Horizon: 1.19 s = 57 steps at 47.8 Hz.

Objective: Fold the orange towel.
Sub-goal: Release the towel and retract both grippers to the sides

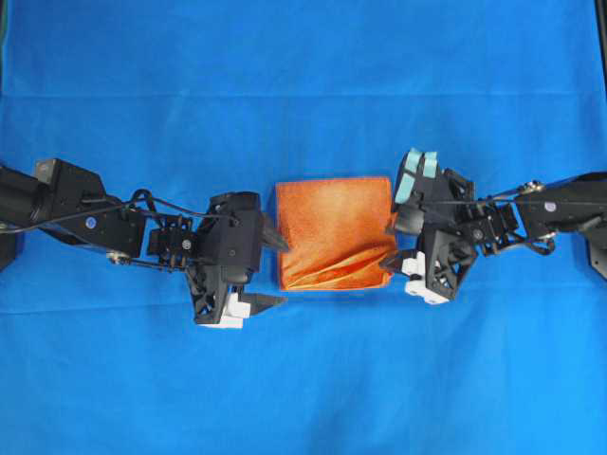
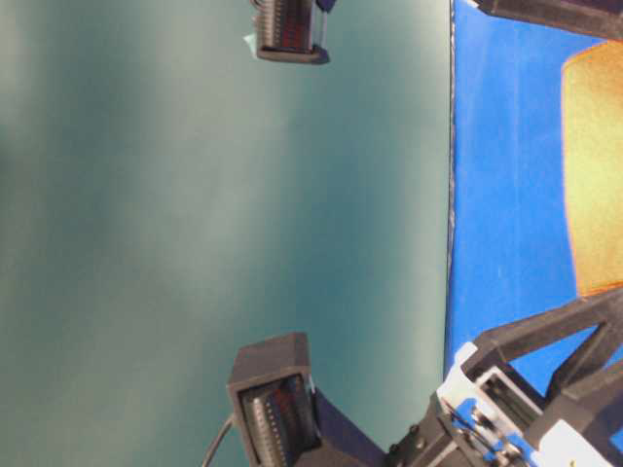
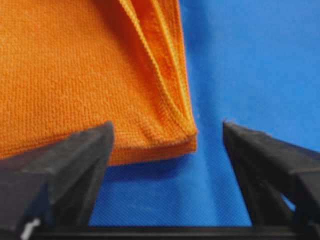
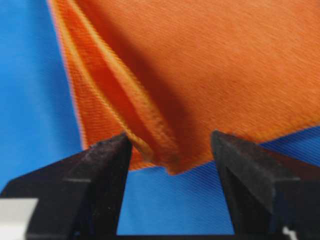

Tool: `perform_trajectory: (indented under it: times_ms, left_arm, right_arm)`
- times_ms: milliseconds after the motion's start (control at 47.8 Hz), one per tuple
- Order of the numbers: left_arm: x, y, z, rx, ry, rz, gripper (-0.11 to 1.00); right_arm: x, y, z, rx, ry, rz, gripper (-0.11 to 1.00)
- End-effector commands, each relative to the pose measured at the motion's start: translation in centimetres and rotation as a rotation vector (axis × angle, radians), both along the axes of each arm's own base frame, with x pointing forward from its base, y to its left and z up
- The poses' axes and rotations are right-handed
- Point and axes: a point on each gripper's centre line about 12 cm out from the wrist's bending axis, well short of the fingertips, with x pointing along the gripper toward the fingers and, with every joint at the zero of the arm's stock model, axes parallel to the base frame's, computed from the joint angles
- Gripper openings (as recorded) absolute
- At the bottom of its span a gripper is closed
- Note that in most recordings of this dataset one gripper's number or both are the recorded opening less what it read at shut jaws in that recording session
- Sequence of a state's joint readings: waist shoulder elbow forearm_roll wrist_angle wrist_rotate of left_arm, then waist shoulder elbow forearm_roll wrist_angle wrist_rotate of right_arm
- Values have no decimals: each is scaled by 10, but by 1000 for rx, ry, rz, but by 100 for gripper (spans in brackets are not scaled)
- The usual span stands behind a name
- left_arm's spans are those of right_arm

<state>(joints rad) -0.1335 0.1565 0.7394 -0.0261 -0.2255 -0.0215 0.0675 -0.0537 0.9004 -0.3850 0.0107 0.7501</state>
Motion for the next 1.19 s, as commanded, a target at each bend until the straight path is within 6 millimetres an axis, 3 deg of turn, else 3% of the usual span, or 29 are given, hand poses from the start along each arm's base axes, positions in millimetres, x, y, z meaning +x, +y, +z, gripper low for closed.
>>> perform_trajectory:
  times_ms: [0, 188, 397, 669, 941, 1171]
  left_arm:
    - [2, -1, 28, -4, -60, -7, 88]
    - [-16, 1, 65, -6, -57, -10, 76]
    - [-49, 5, 107, -9, -135, -14, 75]
    - [-108, 22, 134, -19, -256, 18, 75]
    - [-171, 46, 146, 7, -404, 85, 75]
    - [-216, 58, 130, 38, -498, 139, 75]
  right_arm:
    - [6, 5, 28, -4, -77, 16, 62]
    - [-5, 3, 73, -33, -160, 14, 62]
    - [-31, -6, 117, -119, -242, 14, 62]
    - [-76, -19, 148, -211, -338, -3, 62]
    - [-125, -29, 149, -262, -439, -17, 62]
    - [-158, -38, 125, -256, -504, -61, 62]
